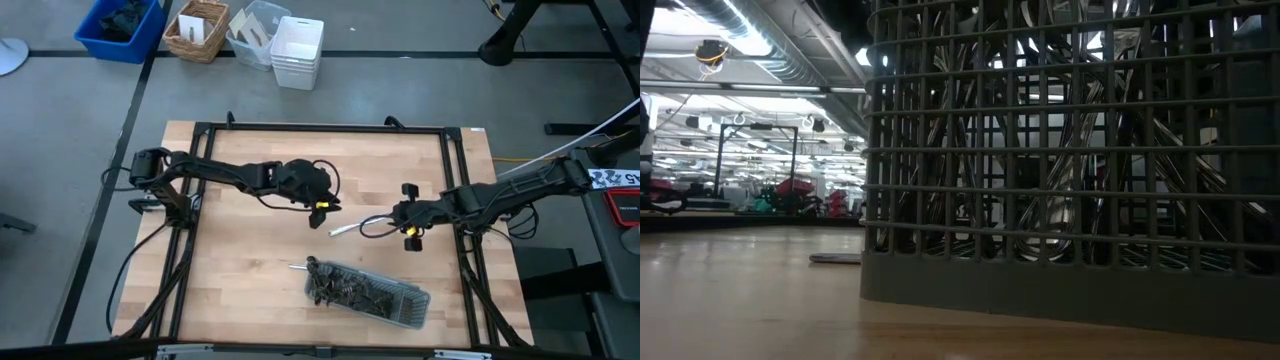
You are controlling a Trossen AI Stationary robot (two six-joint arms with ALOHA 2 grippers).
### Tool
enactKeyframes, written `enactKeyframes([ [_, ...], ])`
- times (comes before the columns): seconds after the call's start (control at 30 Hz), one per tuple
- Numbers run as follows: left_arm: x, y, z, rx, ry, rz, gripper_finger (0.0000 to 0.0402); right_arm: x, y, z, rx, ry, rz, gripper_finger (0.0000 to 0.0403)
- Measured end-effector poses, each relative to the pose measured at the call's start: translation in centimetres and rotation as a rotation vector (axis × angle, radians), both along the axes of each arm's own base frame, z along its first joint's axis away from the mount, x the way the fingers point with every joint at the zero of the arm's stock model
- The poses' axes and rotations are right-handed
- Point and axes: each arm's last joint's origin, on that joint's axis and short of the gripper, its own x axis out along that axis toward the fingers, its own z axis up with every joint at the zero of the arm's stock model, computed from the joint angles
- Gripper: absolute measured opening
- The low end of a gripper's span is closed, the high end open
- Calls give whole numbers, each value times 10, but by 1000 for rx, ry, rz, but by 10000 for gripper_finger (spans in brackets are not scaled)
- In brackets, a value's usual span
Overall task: Sort silverware
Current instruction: Put the knife into the gray silverware rack
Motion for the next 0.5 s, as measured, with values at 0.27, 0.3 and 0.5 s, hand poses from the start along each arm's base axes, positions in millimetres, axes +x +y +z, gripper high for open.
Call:
enactKeyframes([
  [0.27, -10, 10, -13, -16, 166, -10, 104, -6, -2, -31, 37, 34, -66, 97],
  [0.3, -12, 11, -15, -18, 188, -9, 104, -6, -2, -34, 37, 26, -69, 97],
  [0.5, -16, 13, -20, -9, 249, -21, 104, -4, -3, -46, -12, -62, -95, 97],
])
